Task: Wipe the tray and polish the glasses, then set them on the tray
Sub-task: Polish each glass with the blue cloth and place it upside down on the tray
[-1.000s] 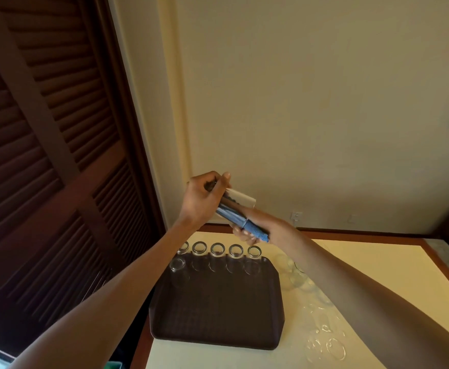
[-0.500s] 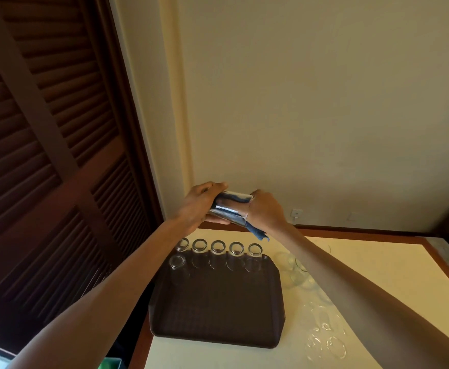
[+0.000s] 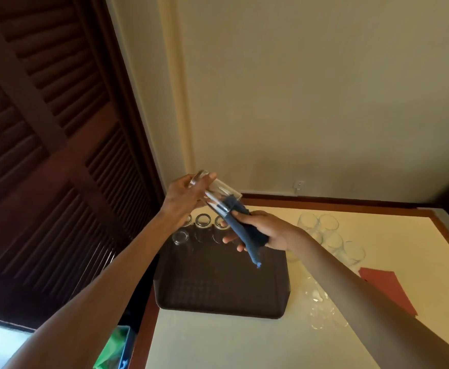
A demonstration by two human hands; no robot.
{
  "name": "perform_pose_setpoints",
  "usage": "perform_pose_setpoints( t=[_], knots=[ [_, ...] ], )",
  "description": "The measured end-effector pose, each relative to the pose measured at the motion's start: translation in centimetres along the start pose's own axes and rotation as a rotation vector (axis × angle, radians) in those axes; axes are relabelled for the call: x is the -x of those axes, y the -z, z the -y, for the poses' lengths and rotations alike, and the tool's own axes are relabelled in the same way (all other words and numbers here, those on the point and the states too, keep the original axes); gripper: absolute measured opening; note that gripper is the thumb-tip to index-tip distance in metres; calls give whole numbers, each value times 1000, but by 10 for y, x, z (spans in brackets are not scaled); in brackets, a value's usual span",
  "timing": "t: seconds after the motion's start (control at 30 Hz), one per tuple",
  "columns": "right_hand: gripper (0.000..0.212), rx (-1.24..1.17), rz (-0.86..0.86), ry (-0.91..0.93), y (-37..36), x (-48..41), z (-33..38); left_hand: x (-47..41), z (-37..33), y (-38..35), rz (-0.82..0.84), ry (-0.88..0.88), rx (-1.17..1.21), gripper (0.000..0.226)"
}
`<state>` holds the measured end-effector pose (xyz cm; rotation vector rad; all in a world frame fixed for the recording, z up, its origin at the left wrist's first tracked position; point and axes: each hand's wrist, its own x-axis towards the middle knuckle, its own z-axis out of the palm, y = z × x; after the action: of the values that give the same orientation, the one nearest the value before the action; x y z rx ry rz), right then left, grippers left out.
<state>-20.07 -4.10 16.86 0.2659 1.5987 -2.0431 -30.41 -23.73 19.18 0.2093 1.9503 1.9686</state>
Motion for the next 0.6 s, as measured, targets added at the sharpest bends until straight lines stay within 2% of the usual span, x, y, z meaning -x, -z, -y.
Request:
perform_pose_setpoints(
  t=[0.13, 0.3, 0.37, 0.47, 0.6],
  knots=[
    [39, -116, -68, -36, 16, -12, -40, -11, 29, 22, -64, 47, -1, 78],
    [36, -144, -258, -6, 25, -31, -84, -21, 78, 39, -174, 40, -205, 54],
    [32, -157, -326, 36, 27, -38, -101, -28, 104, 44, -166, 45, -328, 48],
    [26, -193, -397, 56, 26, -45, -121, -32, 134, 44, -110, 21, -507, 52],
    [31, -232, -489, 49, 25, -53, -133, -43, 166, 44, -50, -64, -732, 57]
  ],
)
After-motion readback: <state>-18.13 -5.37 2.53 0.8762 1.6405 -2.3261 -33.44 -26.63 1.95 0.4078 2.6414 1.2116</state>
